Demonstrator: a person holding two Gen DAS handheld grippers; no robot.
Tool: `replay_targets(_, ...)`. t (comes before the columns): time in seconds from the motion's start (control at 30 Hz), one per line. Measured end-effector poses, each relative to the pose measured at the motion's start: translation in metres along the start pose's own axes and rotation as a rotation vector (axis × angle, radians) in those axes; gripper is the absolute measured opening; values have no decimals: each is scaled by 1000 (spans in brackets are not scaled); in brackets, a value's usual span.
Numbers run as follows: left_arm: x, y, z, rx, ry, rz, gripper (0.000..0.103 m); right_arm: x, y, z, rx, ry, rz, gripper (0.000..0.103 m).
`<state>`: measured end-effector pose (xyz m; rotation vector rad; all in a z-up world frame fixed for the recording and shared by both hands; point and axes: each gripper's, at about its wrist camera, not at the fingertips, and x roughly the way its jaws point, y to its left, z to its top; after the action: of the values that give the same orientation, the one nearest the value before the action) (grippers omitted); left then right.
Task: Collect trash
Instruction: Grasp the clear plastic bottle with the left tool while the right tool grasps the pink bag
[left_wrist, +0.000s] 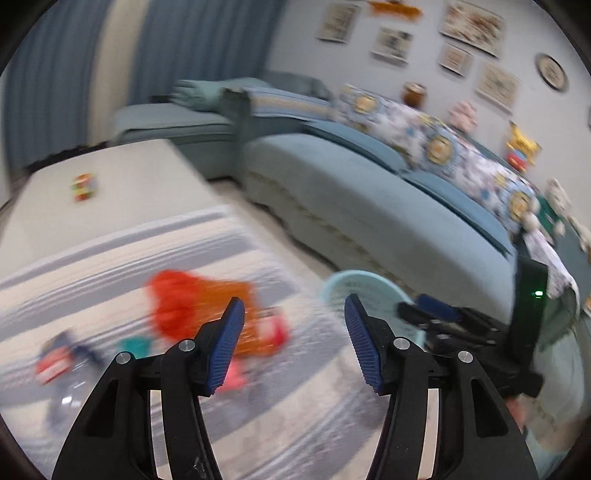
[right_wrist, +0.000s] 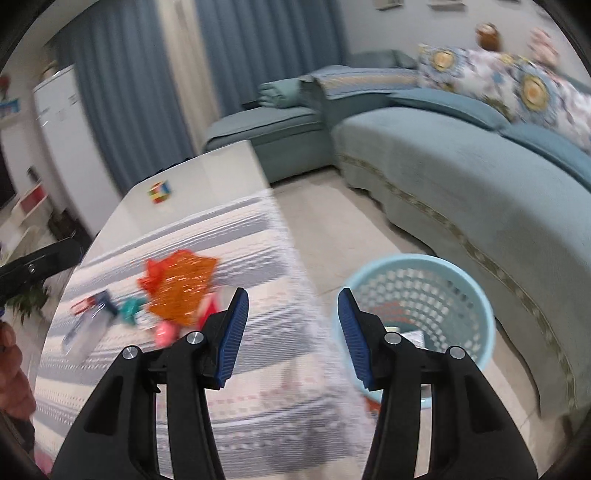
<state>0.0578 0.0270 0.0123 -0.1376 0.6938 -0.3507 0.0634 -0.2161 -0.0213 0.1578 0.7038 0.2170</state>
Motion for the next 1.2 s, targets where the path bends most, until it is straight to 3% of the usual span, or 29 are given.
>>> replay_targets(0.07, -17, 29, -9, -32, -20, 79, 61, 5, 20, -2, -30, 13, 26, 47)
replay_targets(0.17, -38, 72, -28, -37, -41, 276, 73, 15, 52, -5, -60, 50, 61, 51)
replay_targets(0.3, -53, 116, -50, -101, -36, 384, 78, 34, 88, -16, -105, 111, 117, 53)
replay_targets(0.5, -43, 182, -78, -206, 65, 428, 80, 68, 126, -34, -165, 208, 166, 53)
replay_targets(0.7, -23, 203, -93, -228, 130, 393, 80, 114, 140, -44, -131, 326, 189, 53)
replay_targets(0.83, -9, 200, -94, -213, 155, 355, 79, 133, 144, -46, -113, 358, 184, 53)
replay_targets(1.03, 20, 196, -95, -210, 220, 358, 69, 152, 151, -46, -122, 372, 150, 52)
replay_targets(1.1, 27, 193, -96, -210, 240, 364, 61, 156, 152, -46, -125, 373, 139, 47)
replay_targets(1.13, 30, 191, -97, -208, 248, 361, 58, 157, 152, -46, -131, 374, 132, 40)
replay_targets(1.2, 35, 186, -100, -204, 264, 362, 54, 158, 150, -48, -135, 379, 141, 36)
